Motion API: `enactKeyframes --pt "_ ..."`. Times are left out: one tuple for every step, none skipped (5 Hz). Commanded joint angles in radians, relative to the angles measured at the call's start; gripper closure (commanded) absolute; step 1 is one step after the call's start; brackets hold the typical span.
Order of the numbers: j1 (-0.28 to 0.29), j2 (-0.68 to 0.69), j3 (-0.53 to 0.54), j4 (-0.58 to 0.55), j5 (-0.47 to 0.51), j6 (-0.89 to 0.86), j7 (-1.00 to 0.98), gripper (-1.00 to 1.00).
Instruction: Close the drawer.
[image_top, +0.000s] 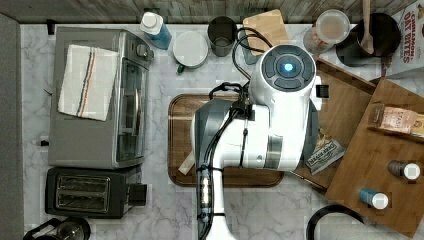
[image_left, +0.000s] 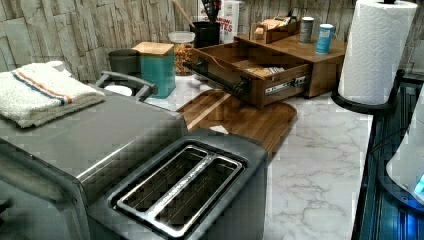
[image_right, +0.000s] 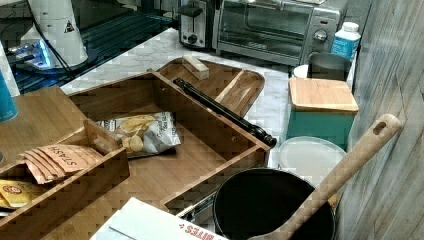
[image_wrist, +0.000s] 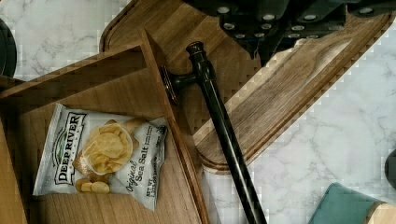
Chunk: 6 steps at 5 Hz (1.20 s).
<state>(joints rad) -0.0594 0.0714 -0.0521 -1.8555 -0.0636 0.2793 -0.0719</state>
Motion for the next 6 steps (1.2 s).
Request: enactKeyframes --pt "-0.005 0.0 -0.007 0.0 -0.006 0.0 0.0 1.0" --pt "-0.005 0.0 -0.008 0.0 -0.006 0.0 0.0 1.0" --pt "-0.002 0.046 -0.005 -0.017 -0.041 0.098 -0.059 1.0" --pt "-0.005 0.109 -0.003 0.041 -0.042 0.087 -0.109 1.0" --pt "-0.001 0.166 -0.001 0.092 -0.052 0.087 -0.132 1.0" --pt "-0.02 0.231 0.019 0.175 -0.037 0.073 -0.194 1.0"
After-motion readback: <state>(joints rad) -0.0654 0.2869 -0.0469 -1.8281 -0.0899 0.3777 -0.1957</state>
